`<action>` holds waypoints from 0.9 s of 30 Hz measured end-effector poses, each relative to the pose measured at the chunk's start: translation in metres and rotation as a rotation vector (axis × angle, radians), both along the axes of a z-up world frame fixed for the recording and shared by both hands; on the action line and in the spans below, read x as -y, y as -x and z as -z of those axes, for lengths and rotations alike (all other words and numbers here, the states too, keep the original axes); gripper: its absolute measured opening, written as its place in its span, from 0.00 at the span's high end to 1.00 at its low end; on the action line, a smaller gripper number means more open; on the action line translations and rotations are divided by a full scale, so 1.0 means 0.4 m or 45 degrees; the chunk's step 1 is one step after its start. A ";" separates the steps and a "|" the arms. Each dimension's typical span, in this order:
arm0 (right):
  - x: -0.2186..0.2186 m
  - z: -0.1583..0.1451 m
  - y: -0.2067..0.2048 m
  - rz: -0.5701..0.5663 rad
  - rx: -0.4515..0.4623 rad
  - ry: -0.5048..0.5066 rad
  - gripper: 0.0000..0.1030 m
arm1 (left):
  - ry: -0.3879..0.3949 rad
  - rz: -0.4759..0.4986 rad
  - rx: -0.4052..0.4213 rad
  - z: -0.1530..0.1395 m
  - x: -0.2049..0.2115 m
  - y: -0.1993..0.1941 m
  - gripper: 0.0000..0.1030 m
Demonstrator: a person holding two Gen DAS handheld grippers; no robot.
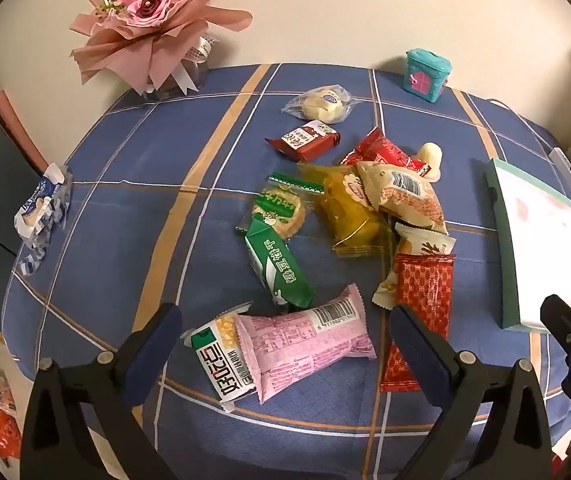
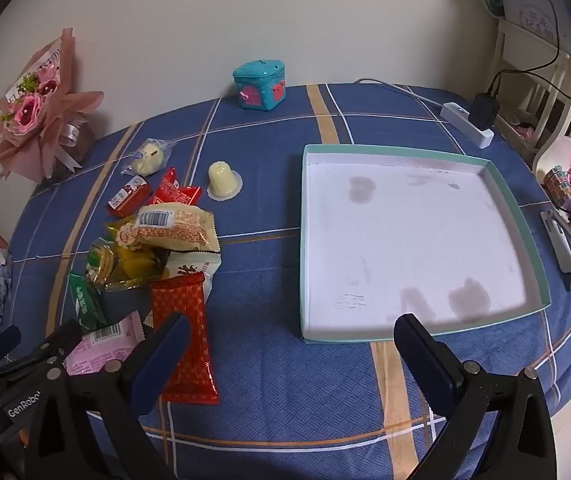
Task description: Organize snacks
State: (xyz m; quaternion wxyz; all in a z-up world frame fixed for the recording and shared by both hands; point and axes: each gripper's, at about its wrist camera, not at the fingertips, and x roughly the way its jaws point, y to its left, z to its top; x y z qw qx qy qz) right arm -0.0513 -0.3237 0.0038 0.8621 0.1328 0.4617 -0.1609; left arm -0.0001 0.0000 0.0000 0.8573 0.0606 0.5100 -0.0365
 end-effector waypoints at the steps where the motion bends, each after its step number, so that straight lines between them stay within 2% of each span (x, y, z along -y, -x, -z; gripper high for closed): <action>1: 0.000 0.000 0.000 0.000 0.000 0.000 0.00 | -0.001 0.002 0.000 0.000 0.000 0.000 0.00; 27: -0.002 0.001 -0.003 -0.003 -0.002 -0.001 0.00 | -0.017 0.000 0.004 0.007 0.006 0.003 0.00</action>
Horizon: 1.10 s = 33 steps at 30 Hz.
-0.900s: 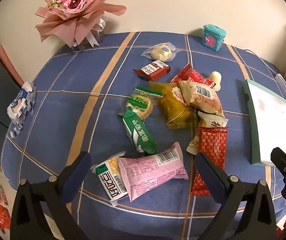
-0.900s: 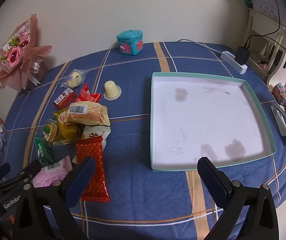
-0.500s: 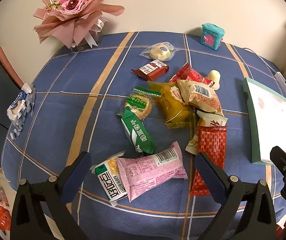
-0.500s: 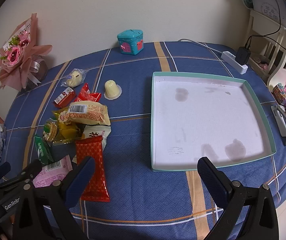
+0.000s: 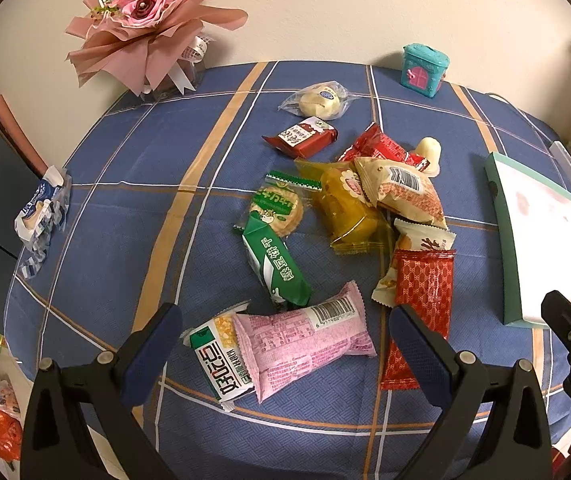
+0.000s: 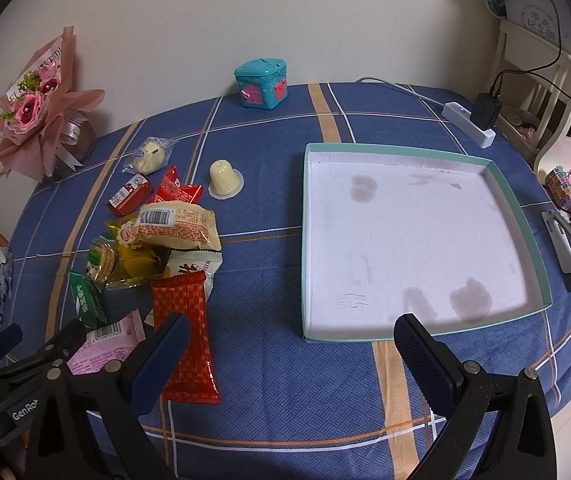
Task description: Organize snacks
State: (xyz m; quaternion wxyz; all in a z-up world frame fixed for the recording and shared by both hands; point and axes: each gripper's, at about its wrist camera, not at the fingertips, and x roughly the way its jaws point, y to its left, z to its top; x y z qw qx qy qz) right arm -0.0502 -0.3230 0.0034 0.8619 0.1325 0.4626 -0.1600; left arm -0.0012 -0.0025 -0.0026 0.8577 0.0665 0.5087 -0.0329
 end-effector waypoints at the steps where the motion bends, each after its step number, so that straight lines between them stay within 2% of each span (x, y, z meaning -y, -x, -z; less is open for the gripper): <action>1: 0.001 0.000 0.000 0.000 0.000 -0.002 0.00 | -0.012 -0.001 -0.003 0.003 0.000 0.001 0.00; 9: -0.003 0.002 -0.001 -0.006 -0.002 -0.013 0.00 | -0.128 -0.004 0.009 0.008 0.000 -0.001 0.00; 19: -0.004 0.002 0.000 -0.007 -0.003 -0.017 0.00 | -0.082 -0.007 -0.035 0.012 0.000 -0.003 0.00; 21: -0.004 0.005 -0.002 -0.012 -0.007 -0.026 0.00 | -0.067 -0.008 -0.029 0.015 -0.002 -0.003 0.00; 26: -0.012 0.016 -0.014 -0.037 -0.033 -0.048 0.00 | 0.050 0.010 -0.092 0.039 -0.015 -0.019 0.00; 33: -0.052 0.072 -0.072 -0.146 -0.148 -0.153 0.00 | 0.161 -0.077 -0.180 0.084 -0.056 -0.045 0.00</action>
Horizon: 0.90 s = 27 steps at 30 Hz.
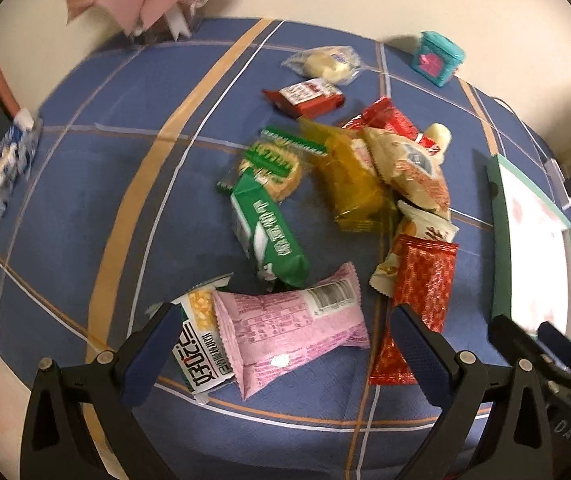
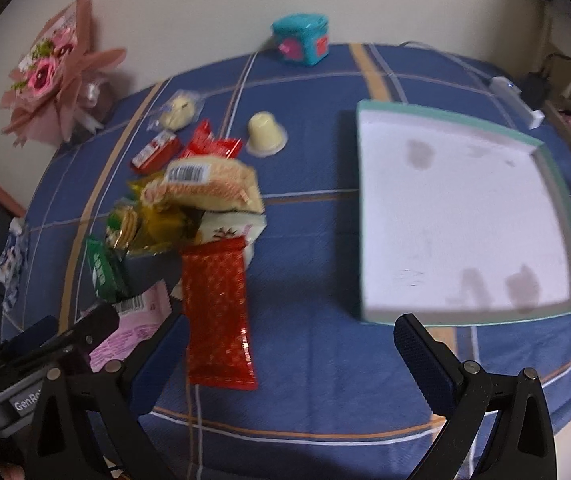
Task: Organize snacks
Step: 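Move the right tool to the red patterned bar while the left tool approaches the pink bread package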
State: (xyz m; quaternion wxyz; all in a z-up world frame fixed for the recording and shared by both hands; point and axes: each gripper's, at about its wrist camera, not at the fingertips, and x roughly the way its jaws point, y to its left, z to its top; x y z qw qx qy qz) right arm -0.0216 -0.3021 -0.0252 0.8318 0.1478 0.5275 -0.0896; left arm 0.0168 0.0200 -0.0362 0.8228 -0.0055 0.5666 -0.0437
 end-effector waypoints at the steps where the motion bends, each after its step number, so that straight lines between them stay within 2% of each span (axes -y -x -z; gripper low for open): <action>1: -0.005 0.009 -0.009 -0.009 -0.019 -0.007 0.00 | 0.005 -0.016 -0.015 0.004 -0.008 -0.004 0.00; 6: -0.036 0.057 -0.042 -0.056 -0.112 -0.007 0.00 | 0.015 -0.091 -0.058 0.028 -0.038 -0.022 0.00; 9: -0.053 0.084 -0.057 -0.085 -0.153 -0.002 0.00 | 0.071 -0.124 -0.095 0.041 -0.056 -0.035 0.00; 14: -0.095 0.116 -0.076 -0.154 -0.189 0.012 0.00 | 0.033 -0.125 -0.089 0.049 -0.055 -0.042 0.00; 20: -0.124 0.156 -0.092 -0.195 -0.216 -0.043 0.00 | -0.029 -0.143 -0.129 0.044 -0.038 -0.038 0.00; 27: -0.151 0.222 -0.147 -0.210 -0.247 0.007 0.00 | -0.056 -0.162 -0.184 0.035 0.023 -0.051 0.00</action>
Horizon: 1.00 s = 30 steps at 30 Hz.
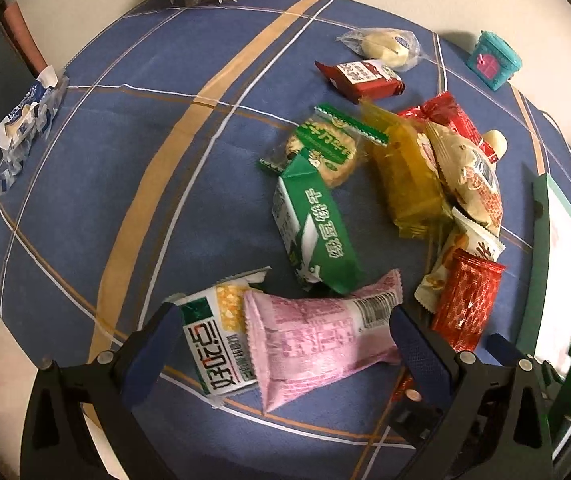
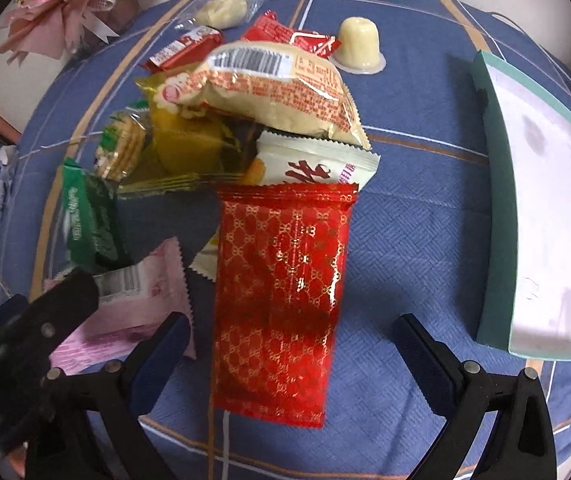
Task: Organize snacks
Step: 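Move the right tool to the red patterned bar while the left tool approaches the pink bread package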
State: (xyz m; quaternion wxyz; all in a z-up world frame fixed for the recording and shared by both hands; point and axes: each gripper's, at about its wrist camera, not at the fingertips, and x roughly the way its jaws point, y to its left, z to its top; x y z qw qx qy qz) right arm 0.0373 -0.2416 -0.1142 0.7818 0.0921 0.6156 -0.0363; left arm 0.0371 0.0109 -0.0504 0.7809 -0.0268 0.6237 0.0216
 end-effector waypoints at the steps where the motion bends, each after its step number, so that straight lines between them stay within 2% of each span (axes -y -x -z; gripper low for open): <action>1: 0.000 0.010 -0.007 0.003 -0.006 0.008 0.00 | -0.003 -0.003 -0.011 -0.001 0.010 -0.001 0.00; 9: -0.002 0.037 -0.017 -0.001 0.006 0.063 0.00 | -0.078 -0.035 -0.063 -0.006 0.092 -0.011 0.00; 19: 0.079 0.073 -0.011 0.118 -0.004 0.035 0.00 | -0.122 -0.014 -0.117 0.008 0.207 -0.030 0.00; 24: 0.098 0.092 -0.016 0.141 -0.005 0.046 0.06 | -0.115 0.006 -0.121 0.019 0.258 -0.041 0.00; 27: 0.096 0.066 -0.013 0.139 -0.010 0.060 0.10 | -0.097 0.000 -0.091 0.051 0.288 -0.051 0.00; 30: 0.092 0.050 -0.012 0.142 -0.011 0.074 0.16 | -0.101 -0.005 -0.062 0.053 0.287 -0.050 0.00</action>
